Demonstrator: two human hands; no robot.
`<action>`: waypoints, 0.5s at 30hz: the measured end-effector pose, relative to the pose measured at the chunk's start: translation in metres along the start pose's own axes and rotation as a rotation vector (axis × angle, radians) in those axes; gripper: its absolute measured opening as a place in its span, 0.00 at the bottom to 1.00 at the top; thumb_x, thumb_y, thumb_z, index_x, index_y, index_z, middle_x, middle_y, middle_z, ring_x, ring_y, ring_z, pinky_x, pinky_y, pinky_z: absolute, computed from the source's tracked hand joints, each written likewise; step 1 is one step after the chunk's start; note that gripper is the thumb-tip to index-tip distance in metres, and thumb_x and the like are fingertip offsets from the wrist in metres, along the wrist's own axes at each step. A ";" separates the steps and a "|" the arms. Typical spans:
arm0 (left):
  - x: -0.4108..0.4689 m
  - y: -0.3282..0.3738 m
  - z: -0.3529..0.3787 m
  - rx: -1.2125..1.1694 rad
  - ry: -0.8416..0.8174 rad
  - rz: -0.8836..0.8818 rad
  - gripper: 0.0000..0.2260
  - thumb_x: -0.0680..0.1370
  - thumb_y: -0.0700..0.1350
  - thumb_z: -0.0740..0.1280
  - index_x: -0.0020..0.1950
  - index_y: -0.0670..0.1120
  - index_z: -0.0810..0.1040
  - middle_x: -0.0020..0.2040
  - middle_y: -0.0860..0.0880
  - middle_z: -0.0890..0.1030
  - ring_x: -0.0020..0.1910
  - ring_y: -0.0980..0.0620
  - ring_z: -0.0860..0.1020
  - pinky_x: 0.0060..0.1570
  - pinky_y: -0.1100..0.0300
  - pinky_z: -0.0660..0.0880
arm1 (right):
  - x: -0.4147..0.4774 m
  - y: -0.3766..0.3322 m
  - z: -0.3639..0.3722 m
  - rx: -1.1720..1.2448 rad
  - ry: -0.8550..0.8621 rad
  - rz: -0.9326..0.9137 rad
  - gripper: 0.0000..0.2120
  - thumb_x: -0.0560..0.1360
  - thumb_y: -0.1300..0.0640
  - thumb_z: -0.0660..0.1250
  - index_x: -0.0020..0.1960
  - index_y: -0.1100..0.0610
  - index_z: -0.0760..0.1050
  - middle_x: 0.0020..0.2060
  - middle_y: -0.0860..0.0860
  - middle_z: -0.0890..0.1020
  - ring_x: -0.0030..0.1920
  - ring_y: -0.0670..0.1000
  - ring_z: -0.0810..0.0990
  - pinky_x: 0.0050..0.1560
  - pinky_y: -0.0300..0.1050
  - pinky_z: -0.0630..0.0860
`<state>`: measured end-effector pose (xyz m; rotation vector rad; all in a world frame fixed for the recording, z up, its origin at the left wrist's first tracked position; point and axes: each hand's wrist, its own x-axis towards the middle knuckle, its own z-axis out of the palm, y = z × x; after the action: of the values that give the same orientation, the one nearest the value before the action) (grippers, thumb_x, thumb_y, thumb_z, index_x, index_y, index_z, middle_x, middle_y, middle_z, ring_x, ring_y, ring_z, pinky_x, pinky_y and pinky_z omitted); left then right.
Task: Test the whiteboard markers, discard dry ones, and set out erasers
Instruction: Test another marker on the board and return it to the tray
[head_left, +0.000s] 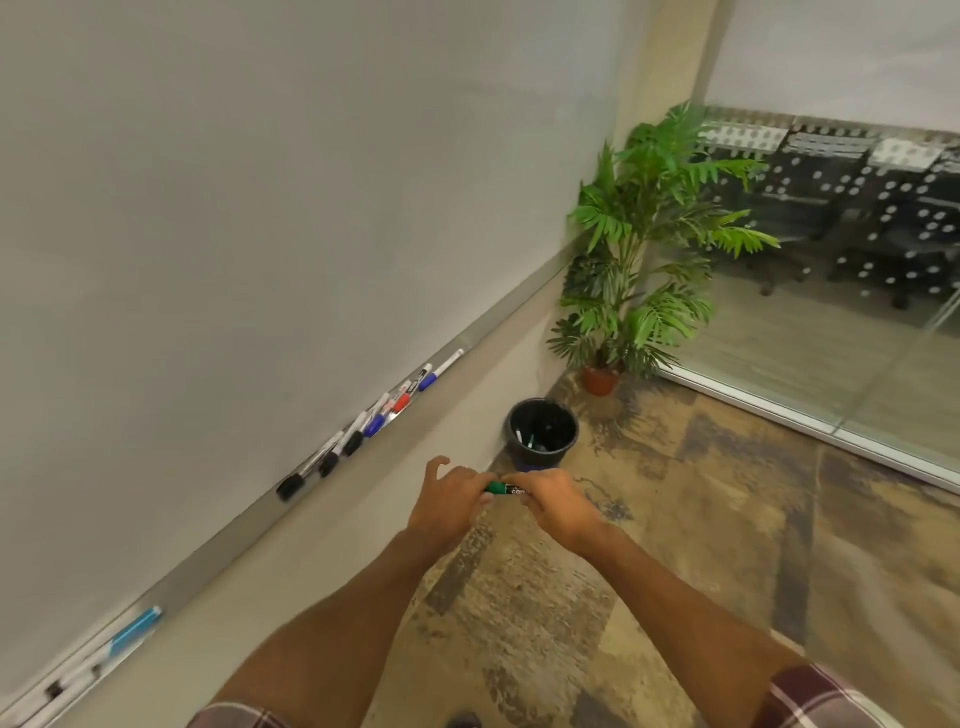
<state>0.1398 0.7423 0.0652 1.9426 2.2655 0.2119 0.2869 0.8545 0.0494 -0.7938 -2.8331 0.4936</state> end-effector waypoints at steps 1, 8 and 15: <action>0.014 -0.006 0.005 -0.029 -0.018 -0.041 0.22 0.81 0.60 0.55 0.73 0.53 0.67 0.71 0.53 0.71 0.73 0.52 0.65 0.73 0.47 0.44 | 0.007 0.007 0.001 -0.029 0.026 0.021 0.17 0.77 0.61 0.64 0.64 0.50 0.74 0.57 0.48 0.81 0.58 0.50 0.77 0.57 0.45 0.68; 0.096 -0.035 0.028 0.108 -0.079 -0.030 0.45 0.67 0.77 0.34 0.79 0.54 0.38 0.79 0.52 0.37 0.78 0.45 0.37 0.64 0.42 0.21 | 0.052 0.053 -0.005 -0.058 0.128 0.265 0.15 0.78 0.53 0.63 0.64 0.45 0.74 0.59 0.43 0.79 0.59 0.46 0.74 0.56 0.43 0.59; 0.173 -0.042 0.030 0.148 -0.084 0.038 0.41 0.72 0.74 0.38 0.79 0.53 0.37 0.80 0.49 0.39 0.78 0.44 0.38 0.69 0.37 0.30 | 0.095 0.093 -0.009 -0.080 0.148 0.315 0.19 0.76 0.61 0.65 0.64 0.47 0.74 0.55 0.45 0.81 0.56 0.49 0.76 0.59 0.43 0.62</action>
<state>0.0793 0.9070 0.0239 2.0251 2.2506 -0.0338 0.2528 0.9823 0.0310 -1.2475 -2.6167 0.3445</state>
